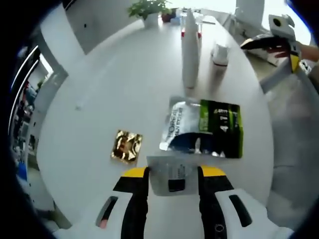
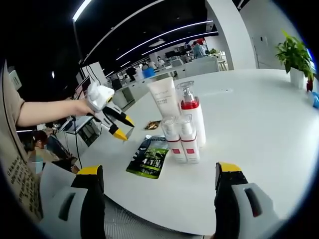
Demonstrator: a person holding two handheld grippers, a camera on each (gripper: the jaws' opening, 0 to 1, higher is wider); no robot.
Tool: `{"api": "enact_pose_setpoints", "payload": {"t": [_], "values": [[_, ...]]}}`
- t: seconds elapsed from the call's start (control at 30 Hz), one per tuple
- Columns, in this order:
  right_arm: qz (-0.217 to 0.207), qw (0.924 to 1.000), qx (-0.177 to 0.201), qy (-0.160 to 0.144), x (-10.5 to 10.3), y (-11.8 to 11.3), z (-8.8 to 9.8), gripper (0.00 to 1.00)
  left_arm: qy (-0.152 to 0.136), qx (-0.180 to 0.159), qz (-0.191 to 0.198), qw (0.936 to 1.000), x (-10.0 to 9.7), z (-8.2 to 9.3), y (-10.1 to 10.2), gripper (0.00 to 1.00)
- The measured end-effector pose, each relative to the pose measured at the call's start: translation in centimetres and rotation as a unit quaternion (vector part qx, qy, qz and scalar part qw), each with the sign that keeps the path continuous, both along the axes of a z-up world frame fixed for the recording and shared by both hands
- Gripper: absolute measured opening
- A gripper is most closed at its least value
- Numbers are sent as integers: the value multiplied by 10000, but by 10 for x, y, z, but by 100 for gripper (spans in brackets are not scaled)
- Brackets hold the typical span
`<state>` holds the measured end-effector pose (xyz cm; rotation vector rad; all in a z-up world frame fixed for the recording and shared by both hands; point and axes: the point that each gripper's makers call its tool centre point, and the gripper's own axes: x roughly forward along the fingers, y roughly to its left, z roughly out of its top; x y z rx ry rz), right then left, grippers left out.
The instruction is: Arrange the skincare products in the storage area until every visible bottle or jar stands upright without overlapping.
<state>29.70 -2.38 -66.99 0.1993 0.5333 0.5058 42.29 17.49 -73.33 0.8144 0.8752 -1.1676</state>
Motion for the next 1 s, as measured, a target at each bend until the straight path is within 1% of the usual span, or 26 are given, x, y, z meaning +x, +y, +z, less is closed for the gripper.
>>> {"api": "enact_pose_setpoints", "payload": {"t": [0.13, 0.27, 0.3, 0.33, 0.37, 0.4, 0.47, 0.53, 0.63, 0.83, 1.0], "values": [[22, 10000, 0, -15, 0, 1, 1, 93, 97, 117, -156, 9998, -16, -7, 1, 36], [48, 10000, -11, -25, -1, 1, 1, 93, 155, 334, -412, 9985, -33, -17, 3, 36], [53, 10000, -17, -23, -1, 1, 1, 93, 156, 358, -438, 9983, -34, -18, 4, 36], [58, 10000, -22, -25, -1, 2, 1, 93, 167, 439, -554, 9974, -40, -21, 5, 36], [60, 10000, -22, -27, -1, 2, 1, 93, 177, 453, -576, 9972, -42, -22, 5, 36], [64, 10000, -20, -31, -1, 2, 1, 93, 214, 501, -650, 9964, -49, -25, 5, 36], [69, 10000, -23, -38, -1, 2, 1, 93, 285, 486, -677, 9961, -55, -29, 4, 36], [65, 10000, -31, -45, -1, 2, 1, 93, 361, 444, -679, 9961, -56, -34, 4, 36], [66, 10000, -33, -53, -1, 2, 2, 93, 397, 441, -705, 9957, -61, -36, 4, 36], [64, 10000, -38, -64, -1, 2, 2, 93, 413, 406, -668, 9961, -64, -39, -1, 36], [41, 10000, -22, -65, -1, 1, 2, 93, 396, 490, -759, 9951, -66, -49, -1, 37]]}}
